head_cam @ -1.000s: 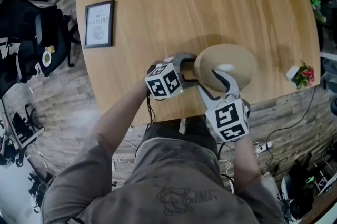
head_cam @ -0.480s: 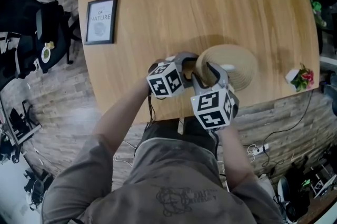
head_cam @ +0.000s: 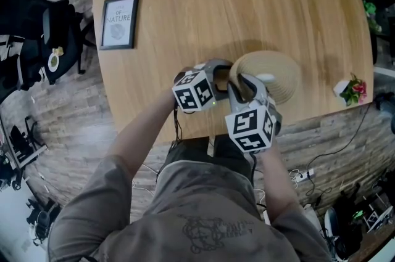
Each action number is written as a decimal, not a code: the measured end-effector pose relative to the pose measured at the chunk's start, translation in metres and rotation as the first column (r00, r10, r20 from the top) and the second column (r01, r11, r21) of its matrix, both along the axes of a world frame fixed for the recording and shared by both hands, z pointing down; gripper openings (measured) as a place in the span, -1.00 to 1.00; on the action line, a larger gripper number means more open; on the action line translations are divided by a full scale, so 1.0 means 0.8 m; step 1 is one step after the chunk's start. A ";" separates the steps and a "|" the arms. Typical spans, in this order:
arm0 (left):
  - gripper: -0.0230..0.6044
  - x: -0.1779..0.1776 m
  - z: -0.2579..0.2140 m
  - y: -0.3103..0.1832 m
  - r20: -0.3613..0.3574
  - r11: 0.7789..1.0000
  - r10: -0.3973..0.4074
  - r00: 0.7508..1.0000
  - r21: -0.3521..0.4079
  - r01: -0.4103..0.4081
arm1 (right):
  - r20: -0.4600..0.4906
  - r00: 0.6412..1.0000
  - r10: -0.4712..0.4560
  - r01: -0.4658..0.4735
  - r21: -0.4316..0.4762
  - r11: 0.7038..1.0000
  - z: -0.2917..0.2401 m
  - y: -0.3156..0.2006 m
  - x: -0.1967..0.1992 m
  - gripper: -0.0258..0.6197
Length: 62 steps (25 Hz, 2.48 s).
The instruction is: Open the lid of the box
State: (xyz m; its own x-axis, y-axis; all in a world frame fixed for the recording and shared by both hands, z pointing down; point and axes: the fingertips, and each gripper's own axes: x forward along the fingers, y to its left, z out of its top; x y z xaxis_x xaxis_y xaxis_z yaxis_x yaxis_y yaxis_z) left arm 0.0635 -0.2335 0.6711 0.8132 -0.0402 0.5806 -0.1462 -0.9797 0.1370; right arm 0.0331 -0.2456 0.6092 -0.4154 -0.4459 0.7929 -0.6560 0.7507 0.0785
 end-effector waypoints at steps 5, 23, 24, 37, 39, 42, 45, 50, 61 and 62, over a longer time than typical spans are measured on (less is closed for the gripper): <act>0.09 -0.002 0.001 -0.001 0.005 1.000 -0.006 1.000 -0.004 0.006 | 0.172 0.984 0.048 -0.058 0.051 0.997 -0.059 -0.010 0.013 -0.60; -0.15 -0.017 -0.007 0.000 0.071 0.959 -0.247 0.966 -0.121 0.255 | 0.588 0.552 0.592 -0.646 -0.147 0.749 -0.161 -0.019 0.237 -0.63; -0.17 -0.020 -0.011 -0.001 0.068 0.956 -0.261 0.963 -0.118 0.267 | 0.597 0.534 0.599 -0.653 -0.160 0.740 -0.161 -0.018 0.242 -0.63; -0.24 -0.080 -0.201 -0.062 -0.125 0.838 -0.517 0.847 0.131 0.530 | 0.715 0.590 0.376 -0.596 0.071 0.800 -0.314 -0.026 0.218 -0.63; -0.25 -0.085 -0.255 -0.073 -0.192 0.806 -0.535 0.822 0.174 0.566 | 0.732 0.600 0.321 -0.590 0.135 0.796 -0.354 -0.023 0.213 -0.63; -0.35 -0.088 -0.337 -0.081 -0.281 0.765 -0.536 0.796 0.237 0.599 | 0.744 0.624 0.239 -0.578 0.234 0.782 -0.413 -0.014 0.208 -0.63; -0.36 -0.088 -0.415 -0.079 -0.374 0.719 -0.515 0.771 0.301 0.626 | 0.742 0.651 0.163 -0.566 0.330 0.756 -0.464 -0.002 0.206 -0.63; -0.57 -0.093 -0.517 -0.051 -0.506 0.658 -0.496 0.706 0.311 0.686 | 0.730 0.680 0.067 -0.550 0.447 0.705 -0.528 0.027 0.202 -0.63; -0.83 -0.110 -0.574 0.009 -0.559 0.589 -0.454 0.694 0.396 0.705 | 0.649 0.760 -0.036 -0.476 0.593 0.649 -0.573 0.079 0.181 -0.63; -0.92 -0.111 -0.572 0.012 -0.555 0.588 -0.455 0.697 0.401 0.703 | 0.649 0.760 -0.031 -0.477 0.590 0.651 -0.570 0.081 0.181 -0.63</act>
